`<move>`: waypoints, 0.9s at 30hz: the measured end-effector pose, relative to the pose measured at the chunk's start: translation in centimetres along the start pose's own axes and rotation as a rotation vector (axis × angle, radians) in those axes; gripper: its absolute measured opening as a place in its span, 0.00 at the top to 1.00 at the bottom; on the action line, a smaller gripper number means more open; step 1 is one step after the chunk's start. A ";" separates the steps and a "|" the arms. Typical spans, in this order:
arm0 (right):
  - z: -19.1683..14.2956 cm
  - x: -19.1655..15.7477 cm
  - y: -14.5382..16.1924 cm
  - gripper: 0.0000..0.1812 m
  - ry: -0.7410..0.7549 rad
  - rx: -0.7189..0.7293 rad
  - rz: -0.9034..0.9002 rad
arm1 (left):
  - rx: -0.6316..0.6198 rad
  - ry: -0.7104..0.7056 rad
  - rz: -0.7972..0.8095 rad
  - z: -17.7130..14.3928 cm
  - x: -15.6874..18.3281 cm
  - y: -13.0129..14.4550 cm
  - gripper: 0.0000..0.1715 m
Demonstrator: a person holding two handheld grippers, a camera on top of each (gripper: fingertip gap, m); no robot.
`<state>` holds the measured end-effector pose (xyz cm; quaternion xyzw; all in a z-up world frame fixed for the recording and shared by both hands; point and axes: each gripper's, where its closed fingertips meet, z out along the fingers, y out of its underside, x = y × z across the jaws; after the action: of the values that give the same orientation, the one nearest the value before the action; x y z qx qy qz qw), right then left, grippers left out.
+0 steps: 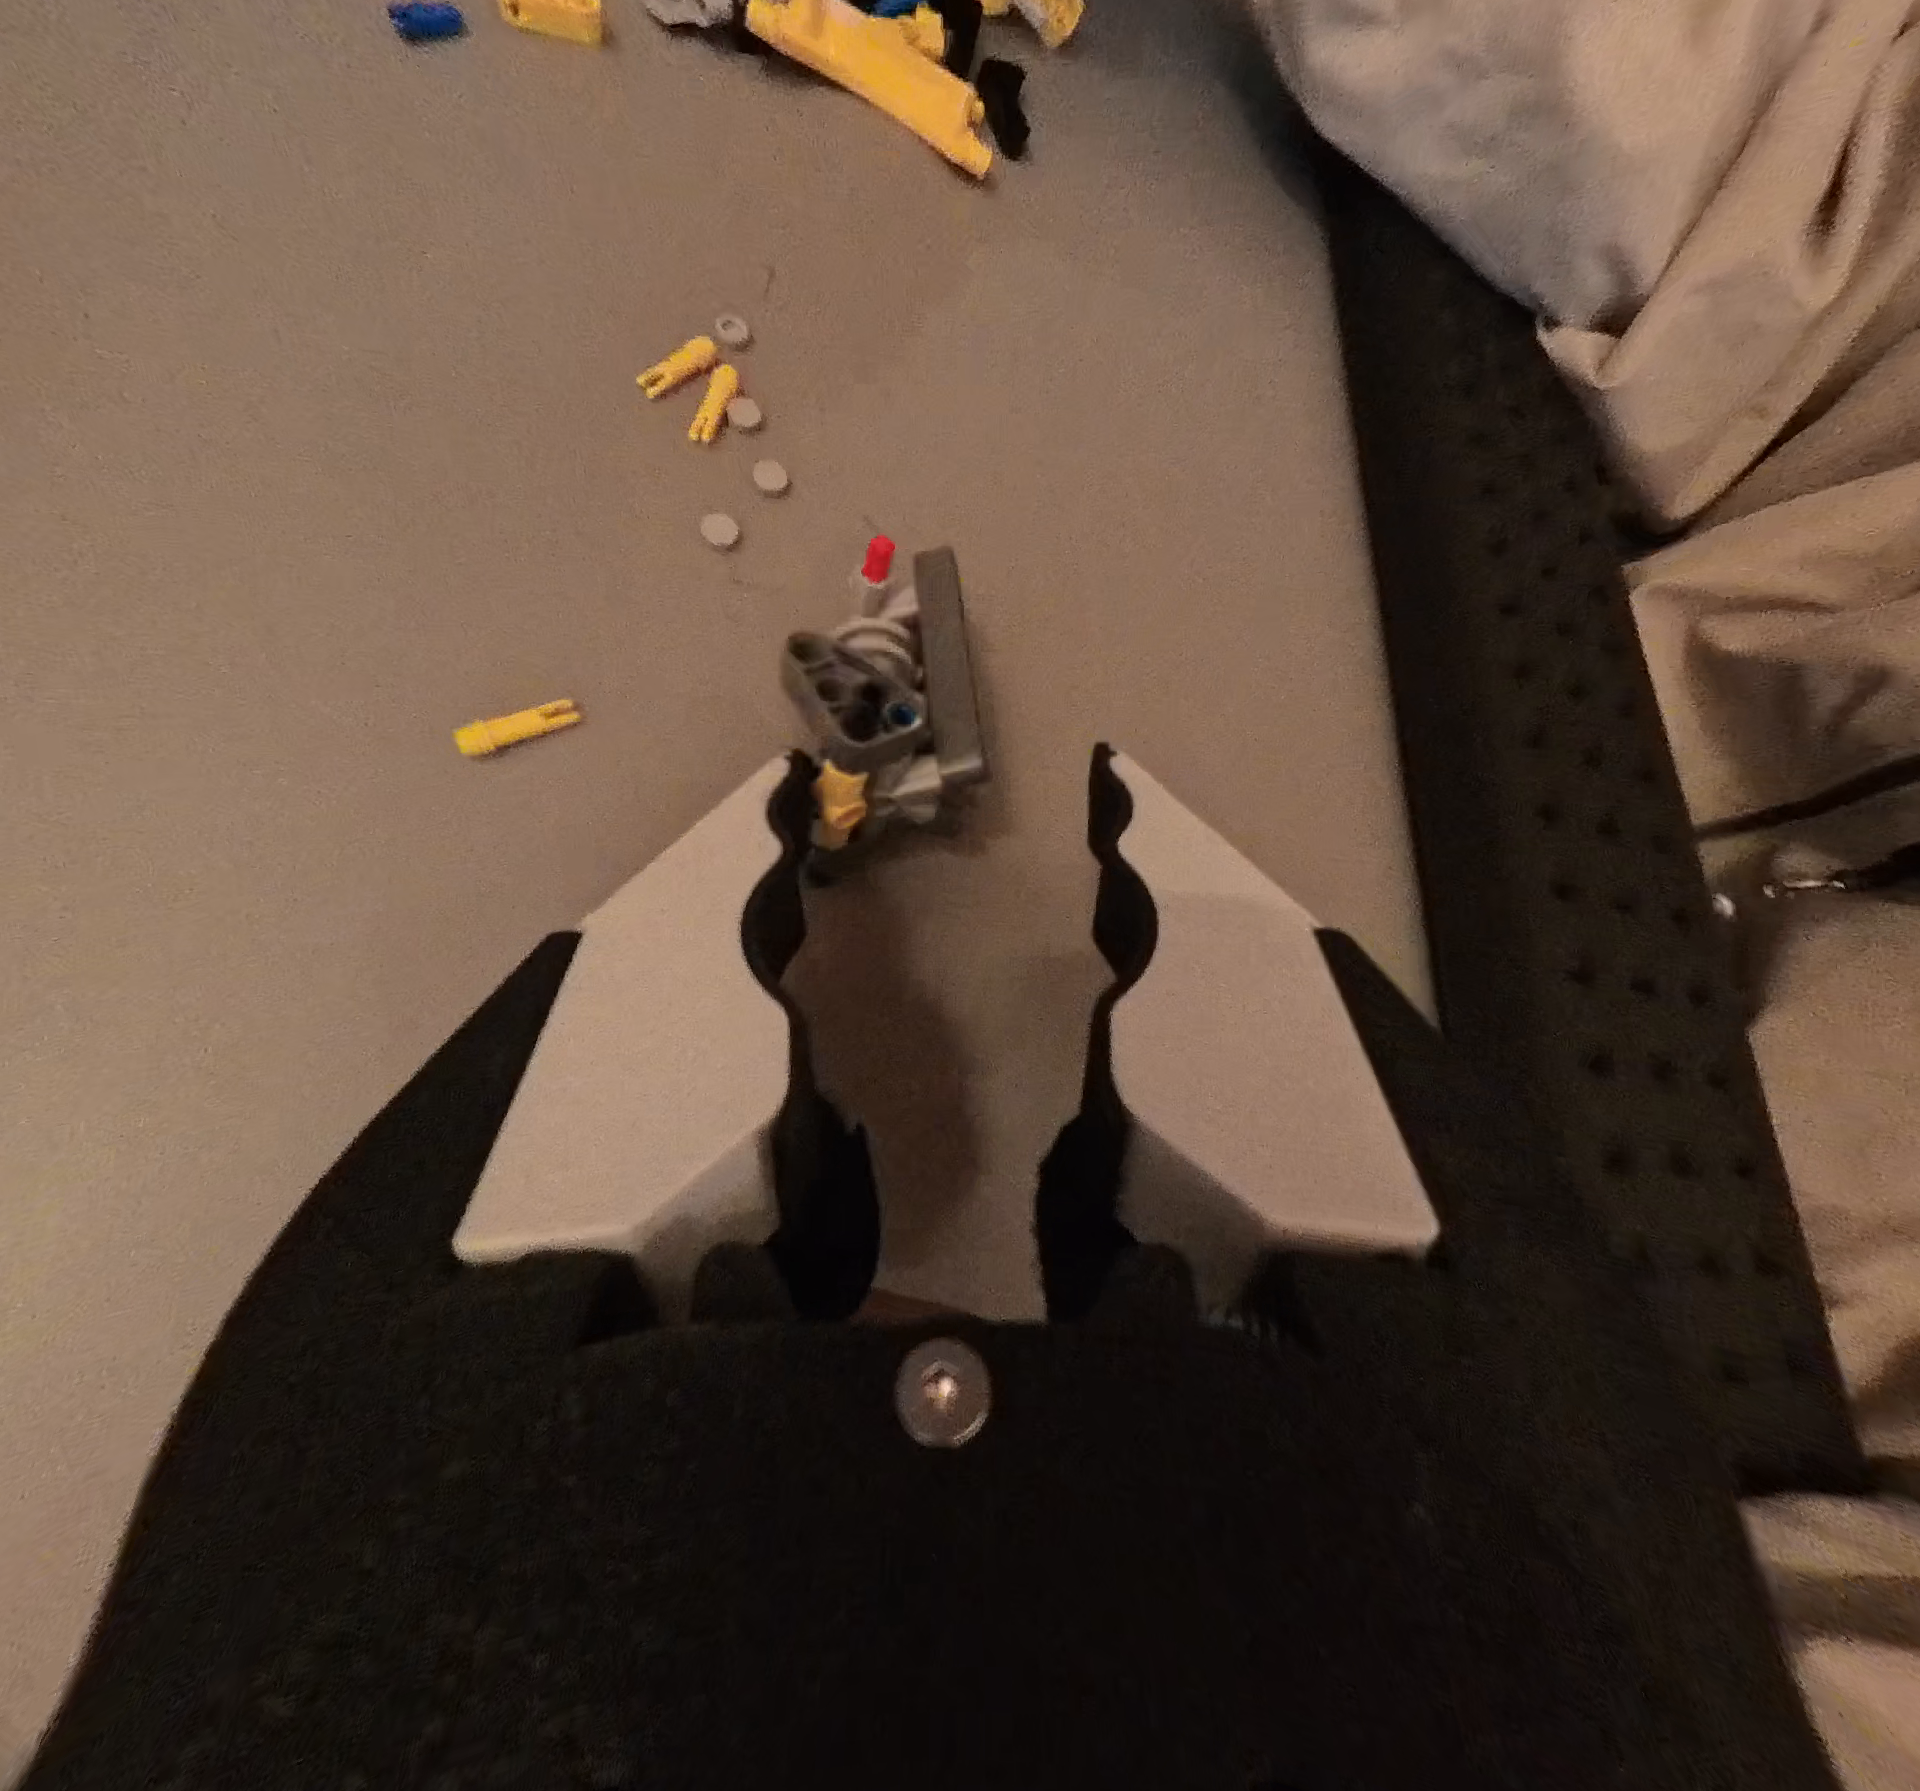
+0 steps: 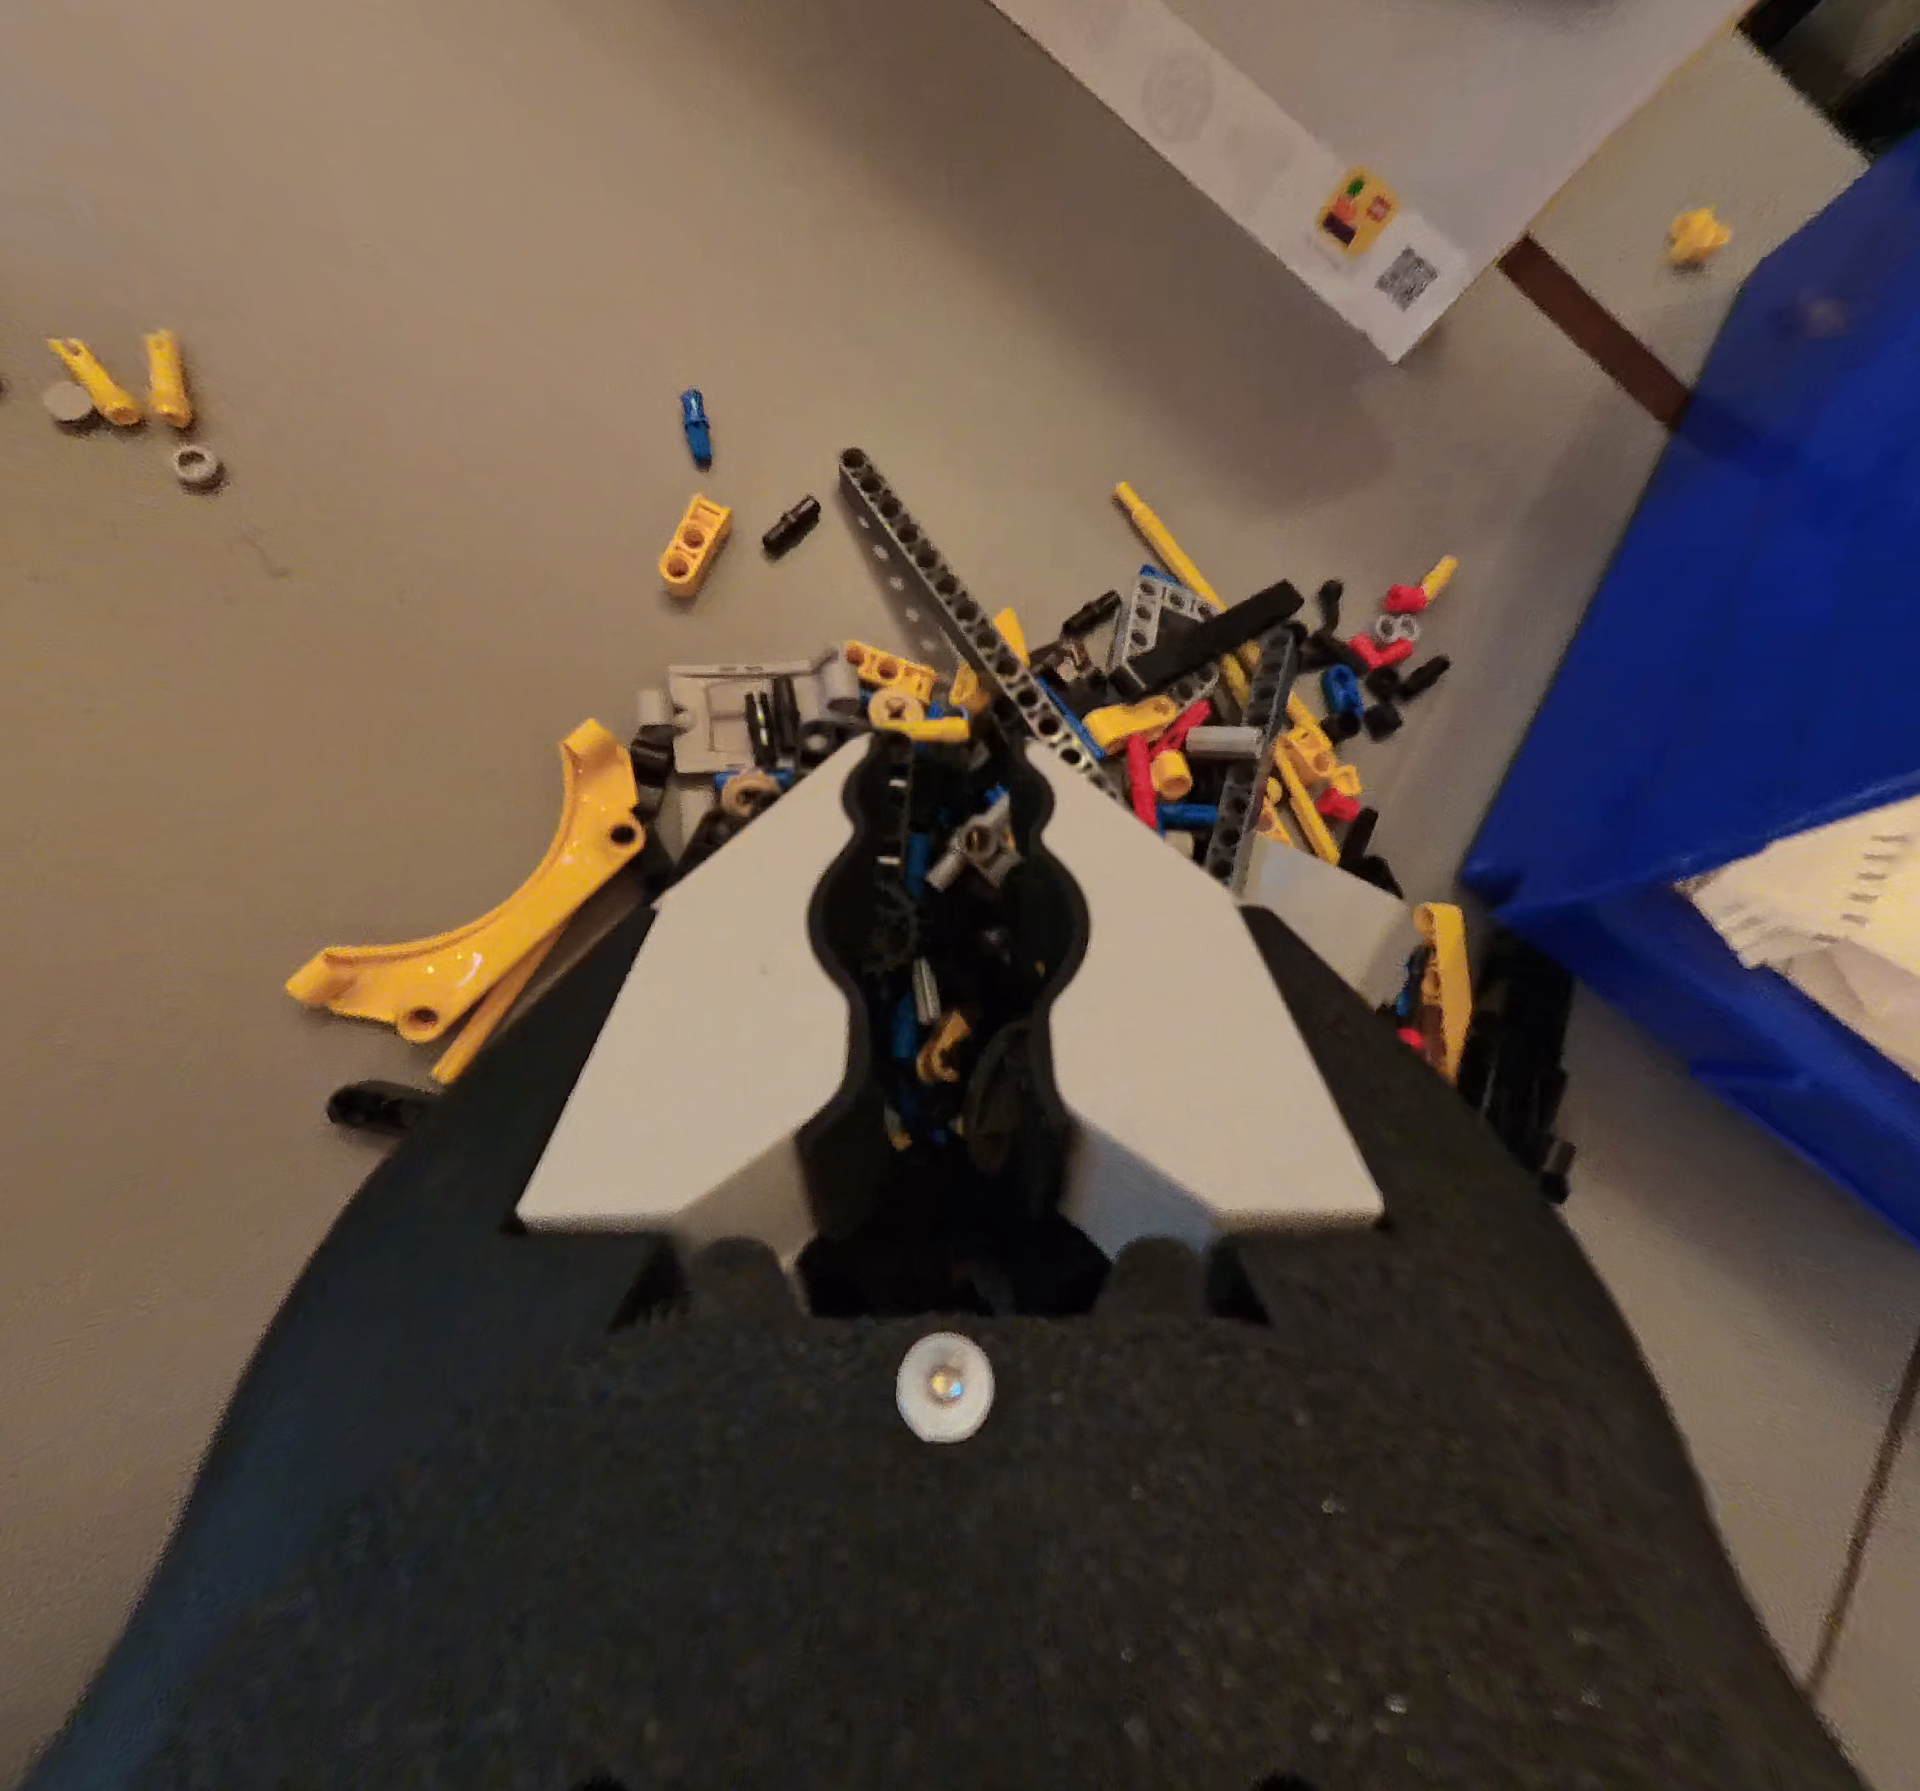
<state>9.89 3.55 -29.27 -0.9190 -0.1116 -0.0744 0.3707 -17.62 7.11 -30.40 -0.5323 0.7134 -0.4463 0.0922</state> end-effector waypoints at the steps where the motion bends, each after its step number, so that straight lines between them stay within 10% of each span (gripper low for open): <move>1: 0.0 -0.3 -0.6 0.86 0.008 0.012 -0.032 | -0.014 -0.032 0.011 0.4 -0.5 0.1 0.70; 11: -0.9 -20.6 -11.0 0.90 -0.472 0.455 -0.402 | 0.076 -0.023 -0.043 0.3 -0.9 -1.8 0.82; 27: -0.6 -23.6 -10.8 0.95 -0.467 0.485 -0.565 | 0.042 0.009 -0.015 0.1 0.5 -2.1 0.82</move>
<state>-15.67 7.15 -26.88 -0.7309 -0.4536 0.0651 0.5058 -16.36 6.55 -28.70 -0.5337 0.7001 -0.4643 0.0969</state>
